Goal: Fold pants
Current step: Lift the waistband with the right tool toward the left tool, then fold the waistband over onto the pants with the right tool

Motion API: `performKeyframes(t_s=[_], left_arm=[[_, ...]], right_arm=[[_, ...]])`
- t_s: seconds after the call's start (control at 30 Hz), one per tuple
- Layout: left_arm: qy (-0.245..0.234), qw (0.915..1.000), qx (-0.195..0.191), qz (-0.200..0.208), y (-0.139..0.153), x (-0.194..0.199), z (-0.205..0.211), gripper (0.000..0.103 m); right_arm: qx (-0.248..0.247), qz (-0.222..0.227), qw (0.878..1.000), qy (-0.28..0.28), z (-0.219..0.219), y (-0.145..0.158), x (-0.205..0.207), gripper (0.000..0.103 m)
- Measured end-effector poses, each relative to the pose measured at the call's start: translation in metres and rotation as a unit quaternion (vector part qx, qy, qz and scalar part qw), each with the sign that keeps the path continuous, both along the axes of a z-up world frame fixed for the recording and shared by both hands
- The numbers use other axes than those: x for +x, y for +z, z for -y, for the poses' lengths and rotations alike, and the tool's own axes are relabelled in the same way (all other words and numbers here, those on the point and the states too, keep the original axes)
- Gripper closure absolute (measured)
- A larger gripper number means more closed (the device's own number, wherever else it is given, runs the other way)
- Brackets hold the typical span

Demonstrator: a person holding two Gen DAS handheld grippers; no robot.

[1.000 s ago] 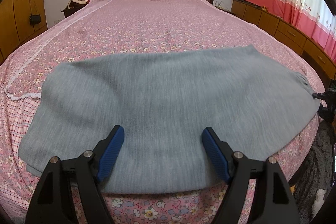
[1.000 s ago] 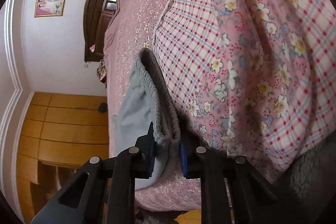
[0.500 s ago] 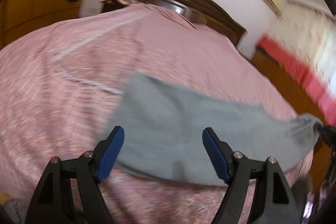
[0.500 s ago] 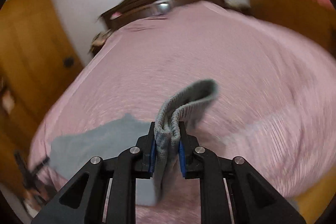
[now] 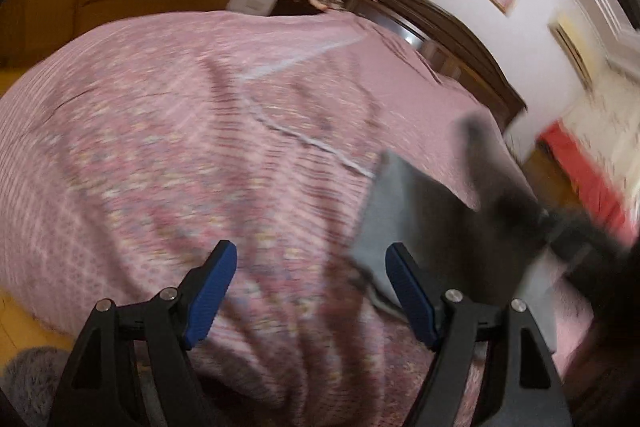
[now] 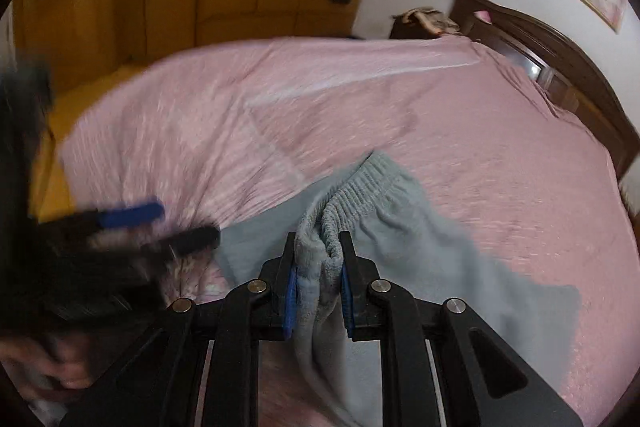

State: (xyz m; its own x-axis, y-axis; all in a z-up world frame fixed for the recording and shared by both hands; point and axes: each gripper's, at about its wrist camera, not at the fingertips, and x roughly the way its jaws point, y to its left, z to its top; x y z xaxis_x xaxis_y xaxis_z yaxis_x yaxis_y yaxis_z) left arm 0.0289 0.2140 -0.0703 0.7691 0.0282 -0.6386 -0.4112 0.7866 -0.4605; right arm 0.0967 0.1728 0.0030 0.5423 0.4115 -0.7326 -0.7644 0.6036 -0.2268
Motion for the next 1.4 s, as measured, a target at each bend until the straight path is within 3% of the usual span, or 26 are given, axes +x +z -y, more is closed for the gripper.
performKeyframes(t_s=[0.07,0.17,0.23,0.37,0.53,0.63,0.73,1.03,1.17,1.4], left_arm=[[0.022,0.9989,-0.040,0.011,-0.006,-0.011,-0.018,0.023],[0.042,0.9911,-0.123,0.031,-0.022,-0.026,-0.047,0.023],[0.041,0.9874,-0.147,0.043,-0.025,-0.032,-0.056,0.023],[0.032,0.9912,-0.125,0.031,-0.023,-0.031,-0.053,0.023],[0.026,0.9923,-0.119,0.026,-0.020,-0.024,-0.046,0.023],[0.025,0.9913,-0.126,0.029,-0.021,-0.023,-0.045,0.023],[0.025,0.9908,-0.129,0.030,-0.024,-0.030,-0.049,0.023],[0.025,0.9915,-0.125,0.027,-0.025,-0.035,-0.049,0.023],[0.026,0.9916,-0.124,0.025,-0.023,-0.026,-0.045,0.023],[0.021,0.9928,-0.116,0.020,-0.025,-0.019,-0.042,0.023]], right_arm=[[-0.019,0.017,1.000,0.001,-0.007,-0.012,-0.005,0.085],[-0.015,0.030,0.999,-0.010,-0.001,-0.005,-0.007,0.085],[-0.026,0.050,0.998,-0.010,-0.009,0.004,-0.012,0.085],[-0.033,0.078,0.996,0.012,-0.021,0.003,-0.024,0.085],[-0.046,0.025,0.999,0.003,-0.033,-0.028,-0.013,0.083],[-0.018,0.016,0.999,0.022,-0.032,-0.027,-0.014,0.067],[0.002,-0.007,1.000,0.027,-0.028,-0.026,-0.011,0.062],[-0.026,0.017,0.999,0.025,-0.038,-0.032,-0.017,0.055],[-0.028,0.019,0.999,0.027,-0.041,-0.034,-0.019,0.046],[-0.032,0.030,0.999,0.026,-0.044,-0.039,-0.024,0.043]])
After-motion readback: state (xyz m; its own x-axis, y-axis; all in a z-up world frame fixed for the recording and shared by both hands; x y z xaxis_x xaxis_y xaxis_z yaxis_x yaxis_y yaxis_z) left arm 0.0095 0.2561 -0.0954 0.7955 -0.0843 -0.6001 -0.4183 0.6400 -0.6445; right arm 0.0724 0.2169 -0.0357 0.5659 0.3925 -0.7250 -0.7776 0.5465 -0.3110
